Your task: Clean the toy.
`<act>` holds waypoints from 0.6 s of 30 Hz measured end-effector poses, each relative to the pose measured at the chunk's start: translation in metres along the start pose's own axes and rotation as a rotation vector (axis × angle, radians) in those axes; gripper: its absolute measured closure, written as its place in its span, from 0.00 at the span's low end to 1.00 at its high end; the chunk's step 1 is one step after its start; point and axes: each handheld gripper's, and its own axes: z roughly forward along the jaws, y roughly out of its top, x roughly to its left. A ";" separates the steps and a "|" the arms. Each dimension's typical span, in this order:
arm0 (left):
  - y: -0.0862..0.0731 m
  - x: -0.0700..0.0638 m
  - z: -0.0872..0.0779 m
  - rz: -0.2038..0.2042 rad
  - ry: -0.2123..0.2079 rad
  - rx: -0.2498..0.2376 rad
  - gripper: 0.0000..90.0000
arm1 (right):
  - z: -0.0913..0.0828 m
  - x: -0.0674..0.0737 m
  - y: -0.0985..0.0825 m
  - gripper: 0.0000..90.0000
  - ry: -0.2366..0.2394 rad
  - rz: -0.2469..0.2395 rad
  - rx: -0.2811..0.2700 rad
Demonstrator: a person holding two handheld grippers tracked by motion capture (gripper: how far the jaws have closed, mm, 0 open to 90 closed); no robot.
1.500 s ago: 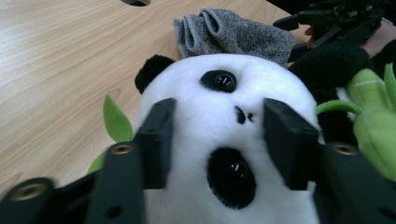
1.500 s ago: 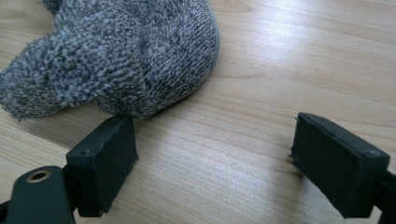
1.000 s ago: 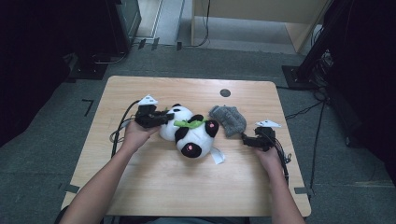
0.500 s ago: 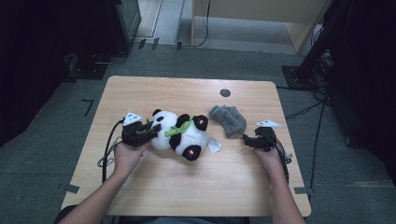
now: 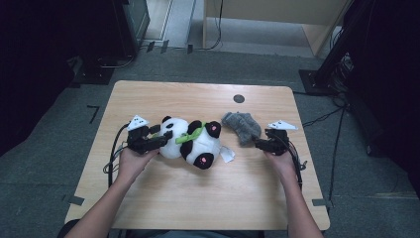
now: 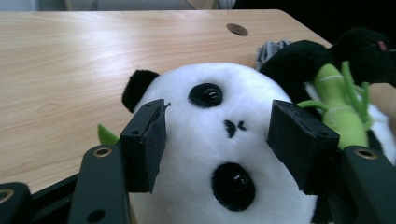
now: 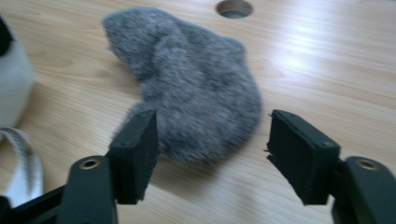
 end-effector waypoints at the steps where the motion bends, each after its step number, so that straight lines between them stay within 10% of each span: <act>1: 0.001 0.001 0.000 0.005 -0.013 0.007 0.41 | 0.000 0.000 0.000 0.40 0.000 0.000 0.000; 18: 0.007 0.025 -0.009 0.107 -0.108 0.063 0.37 | 0.053 0.010 0.042 0.39 0.026 -0.038 0.048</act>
